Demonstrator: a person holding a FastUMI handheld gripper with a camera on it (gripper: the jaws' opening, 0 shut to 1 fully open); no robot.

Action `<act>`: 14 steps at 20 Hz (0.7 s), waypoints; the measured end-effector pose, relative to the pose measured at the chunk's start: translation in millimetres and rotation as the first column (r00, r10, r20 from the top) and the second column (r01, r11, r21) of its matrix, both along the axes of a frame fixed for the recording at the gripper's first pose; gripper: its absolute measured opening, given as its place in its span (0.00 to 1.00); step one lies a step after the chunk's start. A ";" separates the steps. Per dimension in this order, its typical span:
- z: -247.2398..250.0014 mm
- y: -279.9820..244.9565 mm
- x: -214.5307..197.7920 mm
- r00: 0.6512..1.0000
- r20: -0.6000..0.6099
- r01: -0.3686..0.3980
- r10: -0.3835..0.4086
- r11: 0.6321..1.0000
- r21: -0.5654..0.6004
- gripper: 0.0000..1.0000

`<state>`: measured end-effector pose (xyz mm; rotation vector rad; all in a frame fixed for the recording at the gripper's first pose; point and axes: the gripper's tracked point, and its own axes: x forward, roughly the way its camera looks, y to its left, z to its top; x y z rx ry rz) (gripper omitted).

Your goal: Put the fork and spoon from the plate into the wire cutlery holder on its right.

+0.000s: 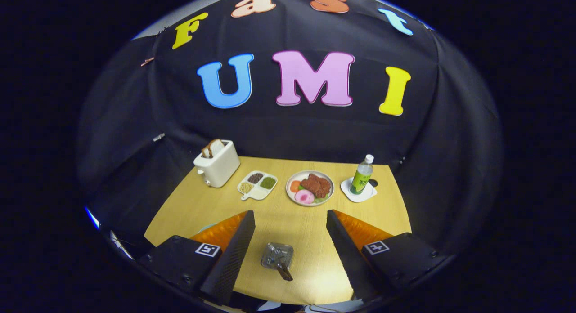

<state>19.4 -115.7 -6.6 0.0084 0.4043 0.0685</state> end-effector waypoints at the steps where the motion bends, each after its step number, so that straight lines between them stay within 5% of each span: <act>1: 9.5 2.7 -4.4 1.000 0.030 -0.001 0.001 1.000 -0.001 0.99; 5: 50.0 5.3 -17.0 0.988 0.150 -0.023 0.024 1.000 -0.012 0.99; 14: 96.2 23.0 -42.2 0.901 0.432 -0.054 0.046 0.999 0.007 0.99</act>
